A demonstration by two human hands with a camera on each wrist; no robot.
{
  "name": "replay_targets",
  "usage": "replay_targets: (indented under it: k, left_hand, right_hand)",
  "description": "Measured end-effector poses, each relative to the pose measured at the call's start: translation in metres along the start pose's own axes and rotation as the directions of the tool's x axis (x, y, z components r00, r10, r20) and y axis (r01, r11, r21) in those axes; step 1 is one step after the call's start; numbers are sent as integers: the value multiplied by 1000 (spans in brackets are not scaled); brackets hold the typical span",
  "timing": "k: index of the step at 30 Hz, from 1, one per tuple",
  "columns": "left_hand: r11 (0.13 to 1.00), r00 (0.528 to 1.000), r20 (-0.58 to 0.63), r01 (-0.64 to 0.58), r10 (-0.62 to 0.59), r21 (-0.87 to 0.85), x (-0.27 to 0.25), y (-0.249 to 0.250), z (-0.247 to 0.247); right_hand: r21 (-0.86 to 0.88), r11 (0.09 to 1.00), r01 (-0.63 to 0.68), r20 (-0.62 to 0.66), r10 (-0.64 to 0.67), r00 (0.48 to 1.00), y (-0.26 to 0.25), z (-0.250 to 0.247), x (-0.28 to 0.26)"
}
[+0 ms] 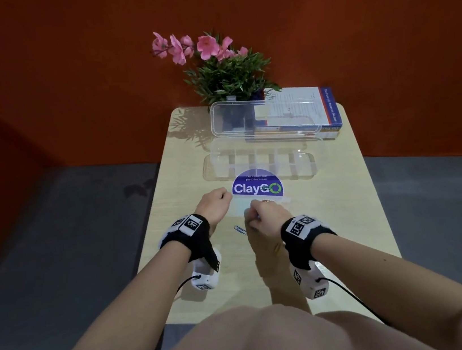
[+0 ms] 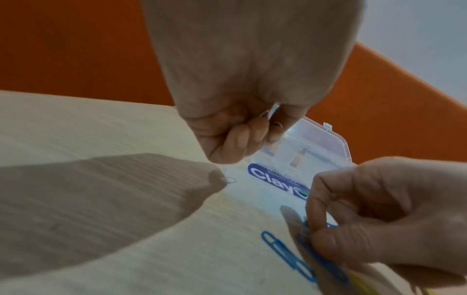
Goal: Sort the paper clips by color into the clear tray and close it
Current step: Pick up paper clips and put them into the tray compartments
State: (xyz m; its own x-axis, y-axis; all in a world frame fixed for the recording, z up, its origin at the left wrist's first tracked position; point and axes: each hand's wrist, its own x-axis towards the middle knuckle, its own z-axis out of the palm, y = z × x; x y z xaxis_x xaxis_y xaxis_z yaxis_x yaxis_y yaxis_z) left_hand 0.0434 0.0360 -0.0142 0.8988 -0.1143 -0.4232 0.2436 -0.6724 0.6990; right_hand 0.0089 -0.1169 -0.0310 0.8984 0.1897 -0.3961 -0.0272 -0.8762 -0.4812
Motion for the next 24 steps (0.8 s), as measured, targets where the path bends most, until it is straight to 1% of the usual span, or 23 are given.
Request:
replay_targets:
  k: [2,4,6,7,9,10,12,14,17,20,22,24]
  left_hand:
    - [1000,1000,-9,-14,14,-18,2,5,0]
    - [998,1000,-17,-18,16,-67,4,8,1]
    - [989,1000,-10,-10,8,-150,5,12,3]
    - [982,1000,-3,-2,2,-191,5,13,4]
    - [971,1000,14,6,-2,-237,6,17,3]
    - [972,1000,23,-4,10,-235,7,18,3]
    - [980,998,46,-32,42,-198,11,19,0]
    - [978,996,69,-43,58,-204,16,16,-1]
    - [941,995,96,-3,38,-339,21,17,-3]
    - [858,994,97,93,-51,-505,29,26,-11]
    - [825,990,62,139,-125,-547,37,36,-21]
    - [837,985,12,153,-172,-526,47,51,-32]
  right_hand:
    - [-3,1000,2,9,-2,1000,0,-3,-1]
    - [47,999,-7,7,7,1000,1,-6,-2]
    - [193,980,-56,2,56,998,4,-8,-4]
    - [306,947,-99,5,102,995,5,-9,-4]
    - [538,822,-187,37,199,979,8,-11,-7]
    - [622,756,-205,55,219,974,10,-13,-8]
    - [733,650,-203,80,213,974,14,-18,-10]
    - [821,531,-211,102,227,968,16,-23,-13]
    - [903,357,-238,145,269,952,23,-29,-14]
    - [941,191,-280,223,275,935,28,-35,-21]
    - [954,61,-292,264,283,922,33,-37,-26]
    - [959,-20,-284,277,288,917,40,-37,-28]
